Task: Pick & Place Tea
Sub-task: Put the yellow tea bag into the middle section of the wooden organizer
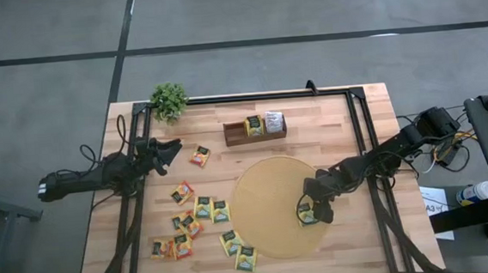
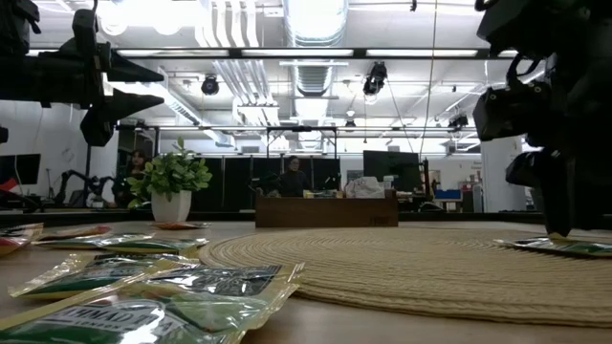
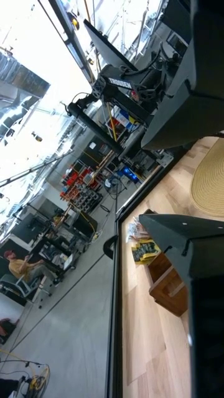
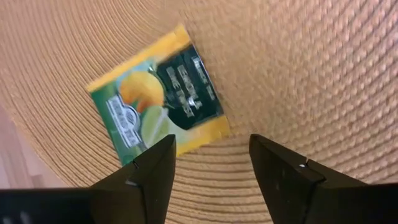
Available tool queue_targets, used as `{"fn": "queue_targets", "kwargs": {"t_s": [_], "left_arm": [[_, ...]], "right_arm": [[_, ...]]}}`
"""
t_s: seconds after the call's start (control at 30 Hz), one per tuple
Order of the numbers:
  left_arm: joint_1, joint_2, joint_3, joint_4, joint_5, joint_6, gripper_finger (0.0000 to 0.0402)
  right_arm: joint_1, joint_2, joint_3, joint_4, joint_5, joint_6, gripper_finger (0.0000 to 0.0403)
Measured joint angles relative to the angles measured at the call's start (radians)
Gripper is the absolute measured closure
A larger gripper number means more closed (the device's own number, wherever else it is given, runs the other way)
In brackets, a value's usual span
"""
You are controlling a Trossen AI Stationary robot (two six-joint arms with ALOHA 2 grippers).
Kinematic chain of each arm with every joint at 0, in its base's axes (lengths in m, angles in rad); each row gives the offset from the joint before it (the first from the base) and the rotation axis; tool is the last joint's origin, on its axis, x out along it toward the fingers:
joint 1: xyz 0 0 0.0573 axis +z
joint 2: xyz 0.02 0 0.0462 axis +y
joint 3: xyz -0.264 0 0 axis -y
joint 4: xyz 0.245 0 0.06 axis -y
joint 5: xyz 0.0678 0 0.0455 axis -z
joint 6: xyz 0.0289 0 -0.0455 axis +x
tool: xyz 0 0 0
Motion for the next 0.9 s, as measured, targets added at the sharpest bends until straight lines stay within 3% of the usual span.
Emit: {"fn": "queue_targets", "kwargs": {"t_s": [0.9], "left_arm": [[0.000,0.000,0.000,0.000,0.000,0.000,0.0228]], "right_arm": [[0.000,0.092,0.019,0.022,0.000,-0.022,0.0211]]}}
